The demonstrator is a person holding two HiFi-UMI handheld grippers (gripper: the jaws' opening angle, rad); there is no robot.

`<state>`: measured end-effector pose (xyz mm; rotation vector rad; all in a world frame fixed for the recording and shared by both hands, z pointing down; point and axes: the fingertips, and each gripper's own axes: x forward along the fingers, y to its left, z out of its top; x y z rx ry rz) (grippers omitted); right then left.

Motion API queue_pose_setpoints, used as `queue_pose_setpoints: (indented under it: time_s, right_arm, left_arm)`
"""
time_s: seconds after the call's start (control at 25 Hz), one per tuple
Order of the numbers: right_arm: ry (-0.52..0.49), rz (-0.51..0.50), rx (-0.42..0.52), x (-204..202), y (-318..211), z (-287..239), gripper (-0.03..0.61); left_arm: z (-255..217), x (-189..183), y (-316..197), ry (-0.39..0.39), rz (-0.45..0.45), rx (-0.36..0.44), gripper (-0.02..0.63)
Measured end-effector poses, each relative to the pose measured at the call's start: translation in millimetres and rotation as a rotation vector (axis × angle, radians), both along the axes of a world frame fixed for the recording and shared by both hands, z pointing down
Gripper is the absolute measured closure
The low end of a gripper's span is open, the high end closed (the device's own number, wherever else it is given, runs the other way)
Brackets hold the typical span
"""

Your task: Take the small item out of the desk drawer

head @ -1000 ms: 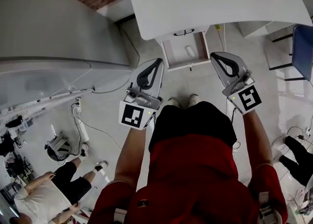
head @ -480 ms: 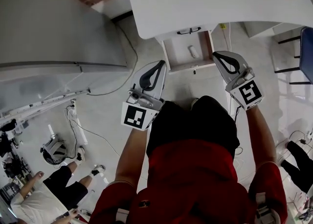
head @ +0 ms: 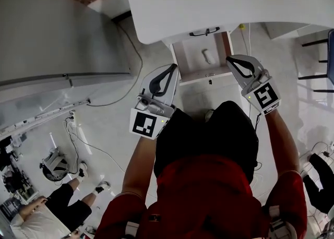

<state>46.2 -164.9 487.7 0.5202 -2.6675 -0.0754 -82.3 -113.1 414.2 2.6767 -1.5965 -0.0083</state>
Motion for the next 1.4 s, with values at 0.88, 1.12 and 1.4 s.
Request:
queue_pose_setpoints:
  time_s: [0.88, 1.12, 1.4]
  right_arm:
    - [0.277, -0.275, 0.017, -17, -26, 149, 0.565]
    - [0.398, -0.352, -0.004, -28, -25, 191, 0.539]
    - [0.459, -0.381, -0.066, -42, -27, 227, 0.502]
  left_arm:
    - [107, -3, -24, -0.067, 0.110, 0.053, 0.612]
    - [132, -3, -20, -0.065, 0.114, 0.097, 0.612]
    - [157, -8, -13, -0.070, 0.126, 0.123, 0.612]
